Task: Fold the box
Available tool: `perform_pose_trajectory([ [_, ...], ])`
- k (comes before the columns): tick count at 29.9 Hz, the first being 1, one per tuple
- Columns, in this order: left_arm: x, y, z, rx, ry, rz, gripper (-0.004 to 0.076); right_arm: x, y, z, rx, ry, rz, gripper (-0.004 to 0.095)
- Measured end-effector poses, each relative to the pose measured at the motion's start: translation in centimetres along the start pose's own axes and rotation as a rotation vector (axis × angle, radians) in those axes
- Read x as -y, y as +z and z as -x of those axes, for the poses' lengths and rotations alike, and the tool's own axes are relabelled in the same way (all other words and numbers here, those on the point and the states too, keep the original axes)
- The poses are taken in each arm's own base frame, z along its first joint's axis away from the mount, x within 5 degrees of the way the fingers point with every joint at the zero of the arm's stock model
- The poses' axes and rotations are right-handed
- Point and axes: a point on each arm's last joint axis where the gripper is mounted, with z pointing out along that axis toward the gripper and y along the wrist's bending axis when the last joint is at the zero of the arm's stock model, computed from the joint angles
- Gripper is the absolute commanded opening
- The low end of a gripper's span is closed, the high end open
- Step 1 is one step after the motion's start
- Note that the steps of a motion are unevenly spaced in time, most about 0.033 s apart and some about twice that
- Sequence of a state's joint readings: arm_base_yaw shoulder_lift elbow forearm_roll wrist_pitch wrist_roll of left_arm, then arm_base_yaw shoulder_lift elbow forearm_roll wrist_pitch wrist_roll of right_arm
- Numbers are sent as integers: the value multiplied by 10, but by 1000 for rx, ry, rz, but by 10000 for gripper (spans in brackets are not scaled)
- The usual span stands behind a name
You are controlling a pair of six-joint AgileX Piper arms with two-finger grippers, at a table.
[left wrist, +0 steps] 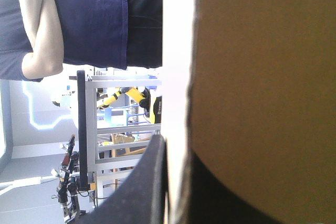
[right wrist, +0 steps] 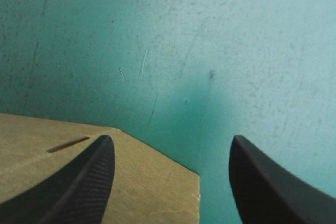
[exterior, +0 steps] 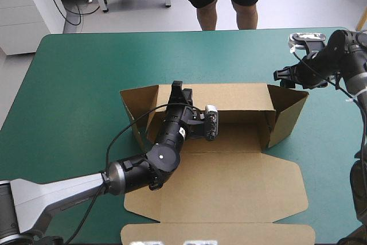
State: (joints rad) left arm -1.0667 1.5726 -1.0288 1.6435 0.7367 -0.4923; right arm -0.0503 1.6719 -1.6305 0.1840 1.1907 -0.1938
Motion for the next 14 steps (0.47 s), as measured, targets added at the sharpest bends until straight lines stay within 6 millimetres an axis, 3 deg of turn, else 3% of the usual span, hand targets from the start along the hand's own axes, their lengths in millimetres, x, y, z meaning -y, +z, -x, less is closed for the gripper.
perform_pose_trajectory([
  [14, 0, 0, 0, 0, -3, -2, -8, -12, -13, -55, -47, -59, 38, 574],
])
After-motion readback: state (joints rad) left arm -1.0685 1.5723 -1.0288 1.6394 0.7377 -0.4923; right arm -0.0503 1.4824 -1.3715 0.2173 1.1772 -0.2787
